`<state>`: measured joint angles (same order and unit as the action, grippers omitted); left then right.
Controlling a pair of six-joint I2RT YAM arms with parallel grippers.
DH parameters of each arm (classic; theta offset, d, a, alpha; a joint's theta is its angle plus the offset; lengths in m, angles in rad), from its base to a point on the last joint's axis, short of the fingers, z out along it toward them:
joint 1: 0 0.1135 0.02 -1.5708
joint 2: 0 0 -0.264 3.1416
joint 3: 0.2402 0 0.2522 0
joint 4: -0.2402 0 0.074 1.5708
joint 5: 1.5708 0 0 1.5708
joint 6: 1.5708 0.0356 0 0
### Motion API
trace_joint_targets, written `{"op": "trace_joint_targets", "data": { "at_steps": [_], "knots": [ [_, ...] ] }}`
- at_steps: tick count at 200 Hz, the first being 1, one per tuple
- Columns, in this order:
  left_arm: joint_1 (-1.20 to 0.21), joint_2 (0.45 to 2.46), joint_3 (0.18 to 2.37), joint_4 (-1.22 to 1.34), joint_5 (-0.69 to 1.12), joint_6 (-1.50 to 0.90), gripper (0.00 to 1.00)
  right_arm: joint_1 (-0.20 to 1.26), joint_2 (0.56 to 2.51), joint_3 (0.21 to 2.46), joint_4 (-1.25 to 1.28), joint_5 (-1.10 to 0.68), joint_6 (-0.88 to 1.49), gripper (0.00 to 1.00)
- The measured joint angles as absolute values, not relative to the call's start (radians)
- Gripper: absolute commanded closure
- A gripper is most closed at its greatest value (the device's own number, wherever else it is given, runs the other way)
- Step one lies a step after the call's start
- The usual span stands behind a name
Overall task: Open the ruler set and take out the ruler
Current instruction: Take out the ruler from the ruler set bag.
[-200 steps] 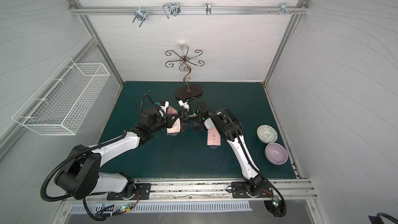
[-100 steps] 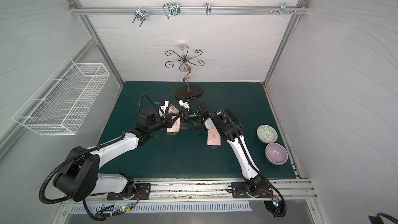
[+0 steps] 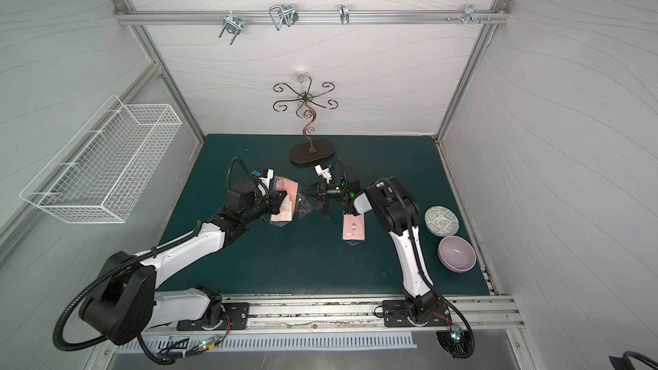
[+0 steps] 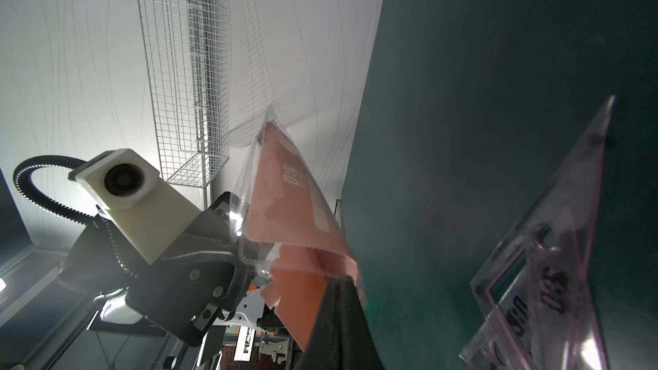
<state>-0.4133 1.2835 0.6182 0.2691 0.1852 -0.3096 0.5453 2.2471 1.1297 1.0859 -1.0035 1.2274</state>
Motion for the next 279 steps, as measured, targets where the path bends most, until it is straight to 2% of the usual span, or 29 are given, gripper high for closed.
{"op": "trace_joint_targets", "data": {
  "at_steps": [102, 140, 163, 204, 239, 279],
  "knots": [
    [-0.413, 1.358, 0.619, 0.267, 0.2, -0.292, 1.0, 0.562, 2.23, 1.1, 1.055, -0.997, 1.178, 1.0],
    [-0.413, 1.408, 0.619, 0.269, 0.231, -0.294, 1.0, 0.585, 2.23, 1.111, 0.965, -0.971, 1.108, 1.0],
    [-0.413, 1.417, 0.619, 0.289, 0.263, -0.304, 1.0, 0.597, 2.23, 1.139, 0.881, -0.951, 1.056, 0.92],
    [-0.413, 1.439, 0.619, 0.387, 0.317, -0.335, 1.0, 0.617, 2.243, 1.215, 0.8, -0.931, 0.998, 0.69],
    [-0.413, 1.49, 0.619, 0.471, 0.371, -0.357, 1.0, 0.625, 2.289, 1.228, 0.844, -0.946, 1.023, 0.61],
    [-0.408, 1.517, 0.598, 0.578, 0.428, -0.385, 1.0, 0.623, 2.341, 1.228, 1.04, -0.964, 1.146, 0.59]
  ]
}}
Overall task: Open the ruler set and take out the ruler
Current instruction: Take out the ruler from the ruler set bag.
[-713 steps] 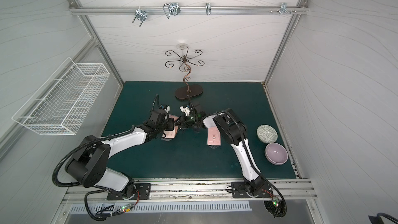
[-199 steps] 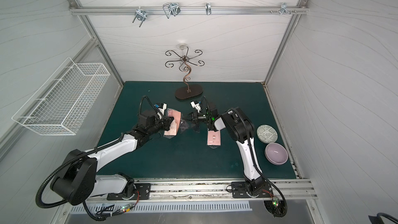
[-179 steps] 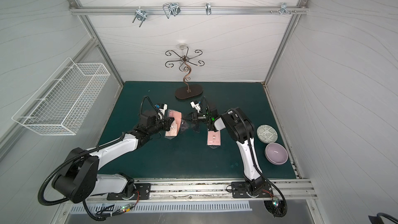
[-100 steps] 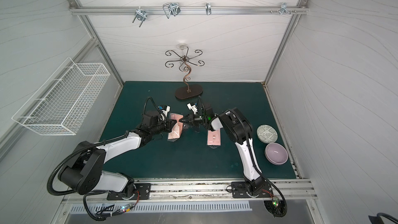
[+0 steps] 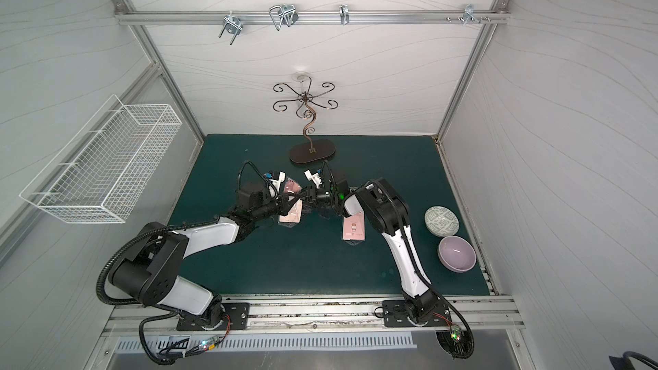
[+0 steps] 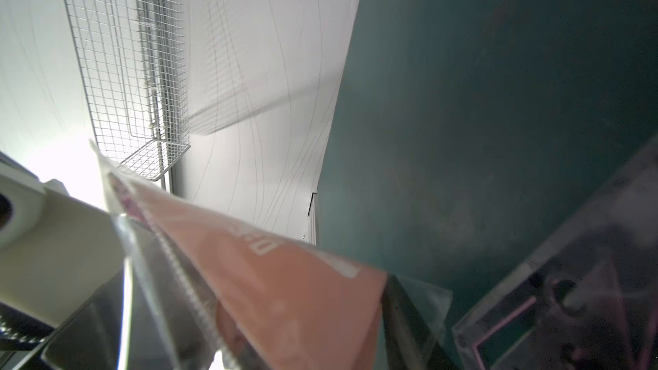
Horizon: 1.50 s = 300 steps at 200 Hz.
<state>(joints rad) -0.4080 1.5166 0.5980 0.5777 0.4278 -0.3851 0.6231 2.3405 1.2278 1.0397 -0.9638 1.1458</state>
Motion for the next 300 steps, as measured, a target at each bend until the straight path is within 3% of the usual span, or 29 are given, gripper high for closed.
{"op": "trace_joint_targets", "data": {
  "at_steps": [50, 109, 156, 165, 178, 201, 239, 255, 270, 300],
  "knots": [
    [-0.392, 1.526, 0.573, 0.698, 0.499, -0.422, 1.0, 0.611, 2.365, 1.222, 1.251, -0.963, 1.276, 0.59],
    [-0.365, 1.562, 0.565, 0.804, 0.606, -0.484, 1.0, 0.611, 2.365, 1.227, 1.294, -0.983, 1.302, 0.54],
    [-0.342, 1.562, 0.558, 0.81, 0.632, -0.5, 1.0, 0.615, 2.356, 1.225, 1.308, -1.011, 1.292, 0.73],
    [-0.339, 1.562, 0.558, 0.812, 0.638, -0.505, 1.0, 0.617, 2.35, 1.225, 1.308, -1.013, 1.291, 0.69],
    [-0.339, 1.562, 0.558, 0.82, 0.645, -0.513, 1.0, 0.619, 2.341, 1.225, 1.309, -1.014, 1.288, 0.55],
    [-0.334, 1.557, 0.558, 0.846, 0.664, -0.522, 1.0, 0.619, 2.333, 1.226, 1.307, -1.014, 1.296, 0.53],
    [-0.328, 1.56, 0.554, 0.892, 0.697, -0.548, 1.0, 0.619, 2.317, 1.23, 1.308, -1.03, 1.298, 0.63],
    [-0.328, 1.565, 0.553, 0.911, 0.709, -0.559, 1.0, 0.619, 2.311, 1.239, 1.309, -1.042, 1.299, 0.77],
    [-0.327, 1.568, 0.553, 0.921, 0.714, -0.564, 1.0, 0.622, 2.306, 1.248, 1.312, -1.054, 1.305, 0.97],
    [-0.312, 1.568, 0.553, 0.939, 0.707, -0.574, 1.0, 0.625, 2.303, 1.25, 1.317, -1.071, 1.309, 1.0]
  ]
}}
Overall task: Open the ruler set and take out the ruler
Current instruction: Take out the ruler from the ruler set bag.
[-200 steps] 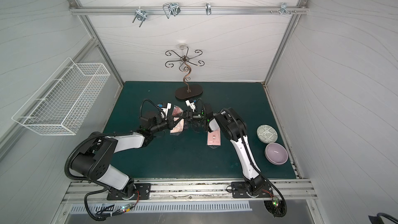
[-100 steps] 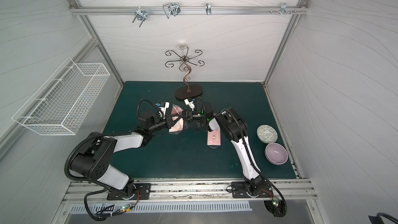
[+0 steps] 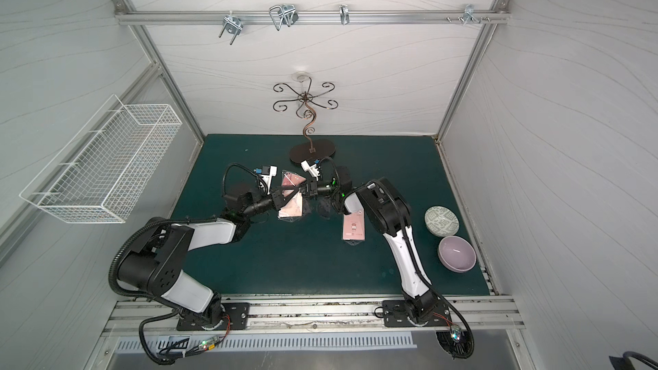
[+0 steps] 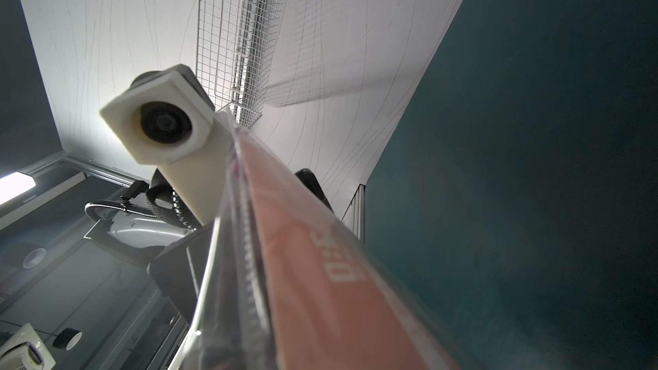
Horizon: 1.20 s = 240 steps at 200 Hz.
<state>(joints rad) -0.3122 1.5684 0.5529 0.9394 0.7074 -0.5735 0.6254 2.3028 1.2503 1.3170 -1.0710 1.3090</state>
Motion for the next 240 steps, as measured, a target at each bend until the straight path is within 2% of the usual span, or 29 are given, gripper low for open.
{"op": "trace_joint_targets", "data": {
  "at_steps": [38, 47, 62, 84, 111, 137, 158, 180, 209, 226, 240],
  "knots": [
    [-0.312, 1.568, 0.553, 0.938, 0.707, -0.573, 1.0, 0.625, 2.303, 1.251, 1.318, -1.071, 1.313, 1.0],
    [-0.312, 1.568, 0.553, 0.933, 0.703, -0.573, 0.9, 0.624, 2.303, 1.248, 1.318, -1.071, 1.313, 1.0],
    [-0.313, 1.566, 0.553, 0.92, 0.701, -0.566, 0.62, 0.621, 2.303, 1.239, 1.318, -1.064, 1.313, 1.0],
    [-0.326, 1.536, 0.555, 0.869, 0.703, -0.556, 0.28, 0.612, 2.303, 1.227, 1.315, -1.045, 1.314, 1.0],
    [-0.33, 1.417, 0.555, 0.771, 0.653, -0.546, 0.19, 0.6, 2.303, 1.221, 1.319, -1.034, 1.316, 1.0],
    [-0.299, 1.276, 0.555, 0.682, 0.549, -0.55, 0.21, 0.59, 2.302, 1.211, 1.321, -1.032, 1.316, 1.0],
    [-0.208, 1.232, 0.546, 0.67, 0.487, -0.59, 0.22, 0.581, 2.288, 1.18, 1.321, -1.032, 1.312, 1.0],
    [-0.138, 1.29, 0.525, 0.67, 0.47, -0.628, 0.22, 0.574, 2.266, 1.152, 1.321, -1.033, 1.309, 1.0],
    [-0.16, 1.438, 0.523, 0.659, 0.52, -0.643, 0.27, 0.572, 2.239, 1.145, 1.322, -1.034, 1.307, 1.0],
    [-0.19, 1.474, 0.524, 0.64, 0.547, -0.632, 0.35, 0.572, 2.223, 1.143, 1.325, -1.034, 1.301, 1.0],
    [-0.213, 1.478, 0.527, 0.636, 0.567, -0.622, 0.57, 0.572, 2.215, 1.141, 1.327, -1.035, 1.297, 1.0]
  ]
}}
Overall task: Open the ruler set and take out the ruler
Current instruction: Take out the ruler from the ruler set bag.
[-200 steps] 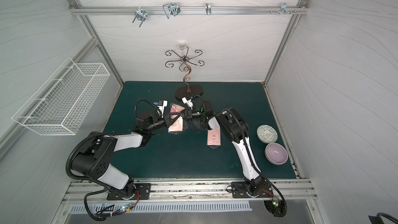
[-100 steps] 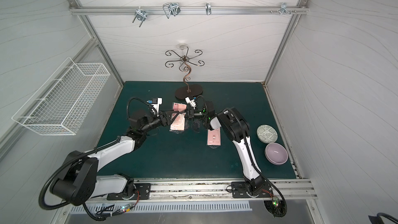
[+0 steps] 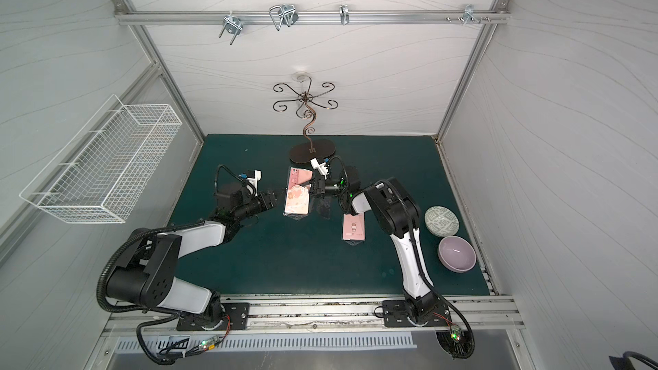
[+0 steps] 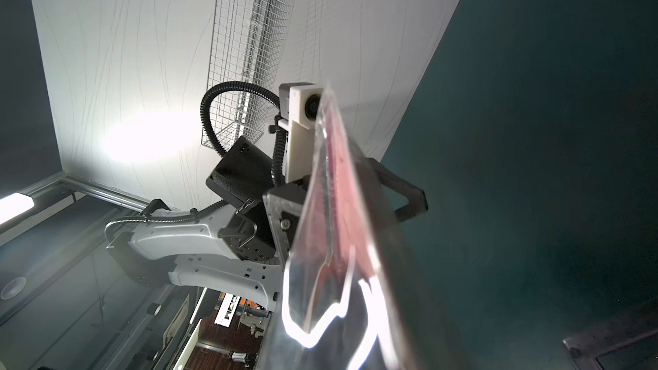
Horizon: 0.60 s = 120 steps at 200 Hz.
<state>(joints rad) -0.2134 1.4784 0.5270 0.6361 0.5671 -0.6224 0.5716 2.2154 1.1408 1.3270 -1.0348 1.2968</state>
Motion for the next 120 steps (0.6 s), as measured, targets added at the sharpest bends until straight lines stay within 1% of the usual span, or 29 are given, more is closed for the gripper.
{"op": "trace_joint_targets", "data": {
  "at_steps": [7, 21, 28, 40, 45, 54, 67, 74, 78, 95, 120],
  "knots": [
    [-0.221, 1.478, 0.532, 0.64, 0.58, -0.62, 0.62, 0.572, 2.213, 1.138, 1.328, -1.035, 1.293, 1.0],
    [-0.232, 1.482, 0.545, 0.656, 0.595, -0.614, 0.64, 0.572, 2.211, 1.132, 1.331, -1.036, 1.288, 1.0],
    [-0.232, 1.482, 0.548, 0.663, 0.6, -0.614, 0.68, 0.572, 2.211, 1.13, 1.331, -1.037, 1.285, 1.0],
    [-0.232, 1.482, 0.55, 0.671, 0.608, -0.616, 0.69, 0.572, 2.211, 1.129, 1.329, -1.037, 1.28, 1.0],
    [-0.232, 1.482, 0.55, 0.673, 0.609, -0.617, 0.67, 0.572, 2.211, 1.129, 1.327, -1.036, 1.275, 1.0],
    [-0.231, 1.482, 0.55, 0.676, 0.608, -0.616, 0.61, 0.572, 2.21, 1.126, 1.322, -1.034, 1.265, 1.0],
    [-0.229, 1.482, 0.55, 0.665, 0.598, -0.622, 0.57, 0.572, 2.207, 1.117, 1.31, -1.033, 1.247, 1.0],
    [-0.227, 1.481, 0.55, 0.659, 0.591, -0.621, 0.51, 0.571, 2.202, 1.113, 1.298, -1.03, 1.237, 1.0],
    [-0.224, 1.481, 0.55, 0.657, 0.588, -0.627, 0.5, 0.57, 2.2, 1.111, 1.291, -1.029, 1.232, 1.0],
    [-0.208, 1.478, 0.549, 0.659, 0.582, -0.64, 0.46, 0.569, 2.189, 1.103, 1.265, -1.024, 1.208, 1.0],
    [-0.202, 1.474, 0.549, 0.683, 0.602, -0.655, 0.46, 0.566, 2.176, 1.093, 1.227, -1.006, 1.185, 1.0]
  ]
}}
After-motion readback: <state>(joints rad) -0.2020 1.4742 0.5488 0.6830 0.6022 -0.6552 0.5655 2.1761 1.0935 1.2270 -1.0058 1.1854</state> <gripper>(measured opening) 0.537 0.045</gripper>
